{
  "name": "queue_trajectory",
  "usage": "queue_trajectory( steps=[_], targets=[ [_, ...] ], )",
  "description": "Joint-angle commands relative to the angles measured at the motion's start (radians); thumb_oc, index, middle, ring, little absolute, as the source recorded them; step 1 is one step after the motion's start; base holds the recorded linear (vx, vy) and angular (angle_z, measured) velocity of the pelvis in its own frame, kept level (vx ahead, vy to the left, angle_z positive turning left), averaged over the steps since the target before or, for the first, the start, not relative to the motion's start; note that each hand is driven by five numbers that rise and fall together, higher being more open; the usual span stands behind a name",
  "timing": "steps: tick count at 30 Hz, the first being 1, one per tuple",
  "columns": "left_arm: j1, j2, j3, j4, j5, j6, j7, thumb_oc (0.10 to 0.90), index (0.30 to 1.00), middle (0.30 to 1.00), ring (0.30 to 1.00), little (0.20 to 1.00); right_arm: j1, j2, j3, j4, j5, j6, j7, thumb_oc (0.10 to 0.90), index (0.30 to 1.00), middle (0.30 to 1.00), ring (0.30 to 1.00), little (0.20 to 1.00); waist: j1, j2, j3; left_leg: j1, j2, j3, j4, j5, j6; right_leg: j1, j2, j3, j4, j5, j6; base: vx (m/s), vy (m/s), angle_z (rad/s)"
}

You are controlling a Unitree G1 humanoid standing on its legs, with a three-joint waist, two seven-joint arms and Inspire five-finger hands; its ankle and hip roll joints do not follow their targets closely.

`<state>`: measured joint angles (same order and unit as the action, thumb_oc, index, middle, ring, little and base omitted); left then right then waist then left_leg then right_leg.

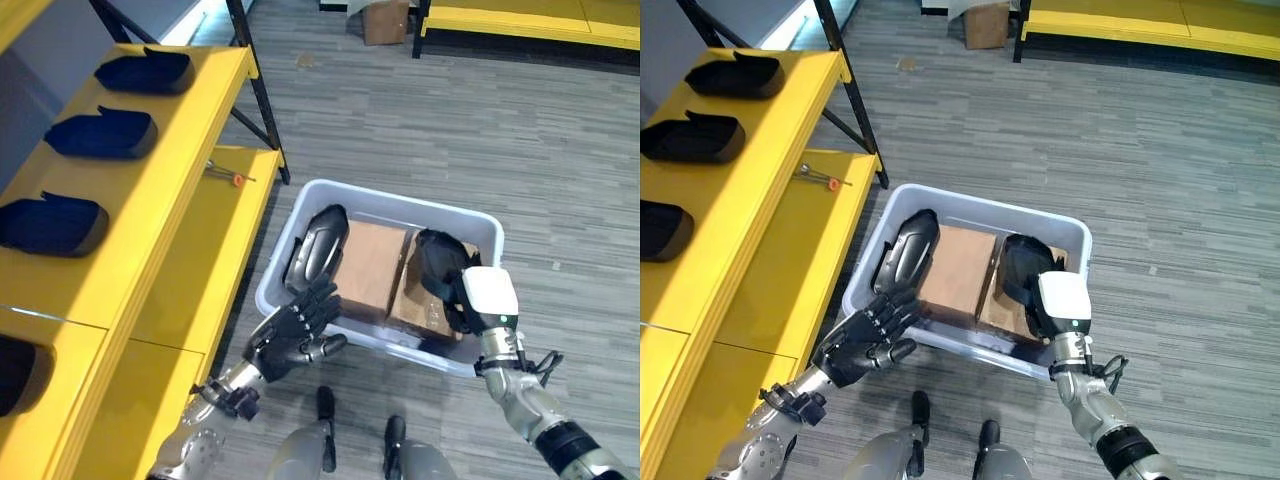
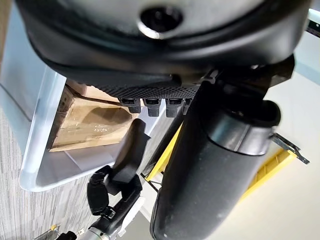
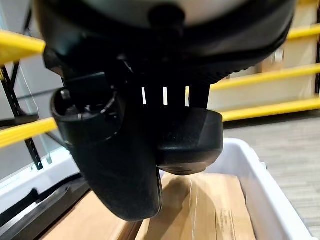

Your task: Move parts from the plastic box to the shelf.

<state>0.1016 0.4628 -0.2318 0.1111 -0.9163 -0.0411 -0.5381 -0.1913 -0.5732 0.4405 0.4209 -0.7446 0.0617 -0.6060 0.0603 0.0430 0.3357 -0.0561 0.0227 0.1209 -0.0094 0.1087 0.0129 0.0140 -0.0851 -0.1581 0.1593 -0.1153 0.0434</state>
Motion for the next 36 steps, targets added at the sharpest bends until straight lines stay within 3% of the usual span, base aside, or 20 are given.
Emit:
queue_trajectory(
  steps=[1, 14, 22, 27, 31, 33, 36],
  targets=[
    [-0.030, -0.023, 0.001, -0.093, 0.012, -0.039, -0.066, 0.900, 1.000, 1.000, 1.000, 1.000, -0.121, -0.063, -0.057, -0.097, -0.033, -0.026, -0.069, 0.400, 0.300, 0.300, 0.300, 0.300, 0.007, -0.013, -0.036, 0.018, 0.011, -0.036, 0.037, -0.113, -0.008, -0.037, -0.008, 0.019, 0.018, 0.017, 0.020, 0.00, 0.000, 0.00],
    [-0.003, -0.016, 0.024, -0.116, 0.016, -0.029, -0.063, 0.900, 1.000, 1.000, 1.000, 1.000, -0.097, -0.090, -0.098, -0.175, -0.055, -0.049, 0.002, 0.400, 0.300, 0.300, 0.300, 0.300, 0.007, -0.029, -0.079, 0.059, 0.016, -0.031, 0.016, -0.119, -0.008, 0.003, -0.014, 0.020, -0.009, 0.023, 0.026, 0.00, 0.000, -0.01],
    [0.010, -0.019, 0.054, -0.132, 0.024, -0.051, -0.011, 0.900, 1.000, 1.000, 1.000, 1.000, -0.078, -0.096, -0.105, -0.358, 0.003, -0.192, 0.035, 0.400, 0.300, 0.300, 0.300, 0.300, 0.004, -0.046, -0.127, 0.095, 0.020, -0.043, 0.008, -0.131, -0.007, 0.042, -0.005, 0.019, -0.025, 0.013, 0.017, -0.06, -0.067, -0.01],
    [0.032, -0.023, 0.069, -0.143, 0.021, -0.082, 0.052, 0.900, 1.000, 1.000, 1.000, 1.000, -0.106, -0.092, -0.082, -0.442, 0.027, -0.218, 0.055, 0.400, 0.300, 0.300, 0.300, 0.300, 0.030, -0.040, -0.141, 0.095, 0.029, -0.091, -0.042, -0.089, -0.027, 0.061, 0.019, -0.007, -0.040, 0.002, -0.002, -0.11, -0.116, 0.09],
    [0.052, -0.028, 0.078, -0.143, 0.011, -0.129, 0.075, 0.900, 1.000, 1.000, 1.000, 1.000, -0.159, -0.099, -0.064, -0.457, 0.037, -0.207, 0.066, 0.400, 0.300, 0.300, 0.300, 0.300, 0.065, -0.035, -0.127, 0.024, 0.040, -0.128, -0.042, -0.040, -0.059, 0.060, 0.032, -0.030, -0.042, -0.012, -0.021, -0.21, -0.092, 0.13],
    [0.066, -0.035, 0.086, -0.144, -0.005, -0.156, 0.075, 0.900, 1.000, 1.000, 1.000, 1.000, -0.187, -0.103, -0.063, -0.462, 0.042, -0.198, 0.070, 0.400, 0.300, 0.300, 0.300, 0.300, 0.081, -0.030, -0.117, -0.027, 0.052, -0.120, -0.033, -0.013, -0.073, 0.053, 0.031, -0.062, -0.042, -0.015, -0.030, -0.27, -0.047, 0.27],
    [0.076, -0.043, 0.092, -0.120, 0.008, -0.164, 0.027, 0.900, 1.000, 1.000, 1.000, 1.000, -0.155, -0.104, -0.088, -0.484, 0.054, -0.190, 0.066, 0.400, 0.300, 0.300, 0.300, 0.300, 0.075, -0.031, -0.112, -0.061, 0.080, -0.014, 0.021, -0.018, -0.082, 0.051, 0.015, -0.143, -0.035, -0.016, -0.034, -0.20, -0.011, 0.44]
  ],
)
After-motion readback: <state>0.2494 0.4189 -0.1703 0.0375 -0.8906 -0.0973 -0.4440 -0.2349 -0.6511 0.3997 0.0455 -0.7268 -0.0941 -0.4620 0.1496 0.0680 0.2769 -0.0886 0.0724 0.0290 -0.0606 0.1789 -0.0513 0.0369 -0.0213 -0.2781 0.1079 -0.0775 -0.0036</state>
